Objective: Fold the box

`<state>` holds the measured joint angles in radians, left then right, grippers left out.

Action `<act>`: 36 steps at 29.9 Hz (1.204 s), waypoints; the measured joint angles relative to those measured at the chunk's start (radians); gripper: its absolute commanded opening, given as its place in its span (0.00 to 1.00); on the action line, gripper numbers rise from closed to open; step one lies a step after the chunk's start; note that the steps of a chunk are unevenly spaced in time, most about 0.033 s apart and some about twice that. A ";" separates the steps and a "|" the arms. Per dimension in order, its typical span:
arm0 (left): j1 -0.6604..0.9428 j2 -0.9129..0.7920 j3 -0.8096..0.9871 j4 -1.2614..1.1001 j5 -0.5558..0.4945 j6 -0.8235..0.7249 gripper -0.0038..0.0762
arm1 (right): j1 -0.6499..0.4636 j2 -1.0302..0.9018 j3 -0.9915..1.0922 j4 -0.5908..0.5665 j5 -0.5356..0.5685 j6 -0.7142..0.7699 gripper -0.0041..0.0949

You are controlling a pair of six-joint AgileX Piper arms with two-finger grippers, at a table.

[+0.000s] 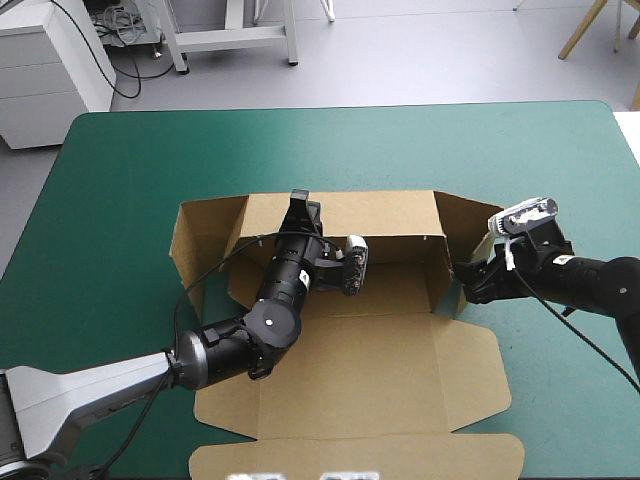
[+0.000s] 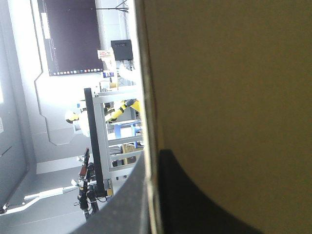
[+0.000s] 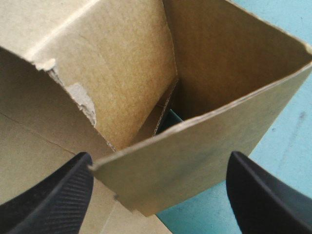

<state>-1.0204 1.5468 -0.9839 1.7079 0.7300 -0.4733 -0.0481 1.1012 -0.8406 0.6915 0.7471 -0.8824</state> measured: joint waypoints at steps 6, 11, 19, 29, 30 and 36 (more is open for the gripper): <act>0.000 0.000 0.000 0.000 0.000 0.000 0.04 | 0.001 0.000 0.001 0.048 0.054 -0.013 0.75; 0.000 0.000 0.000 0.000 0.000 0.000 0.04 | 0.074 0.000 0.001 0.079 0.121 0.002 0.75; 0.000 0.000 0.000 0.000 0.000 0.000 0.04 | 0.201 0.000 -0.010 0.086 0.130 0.186 0.75; 0.000 0.000 0.000 0.000 -0.001 0.000 0.04 | 0.203 0.013 -0.380 -0.126 0.234 0.506 0.75; 0.000 0.000 0.000 0.000 -0.001 0.000 0.04 | 0.203 0.027 -0.436 -0.210 0.247 0.566 0.75; 0.000 0.000 0.000 0.000 -0.001 0.000 0.04 | 0.203 0.224 -0.696 -0.580 0.383 0.770 0.75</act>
<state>-1.0204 1.5468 -0.9839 1.7079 0.7289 -0.4733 0.1553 1.3248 -1.5370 0.1116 1.1298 -0.1129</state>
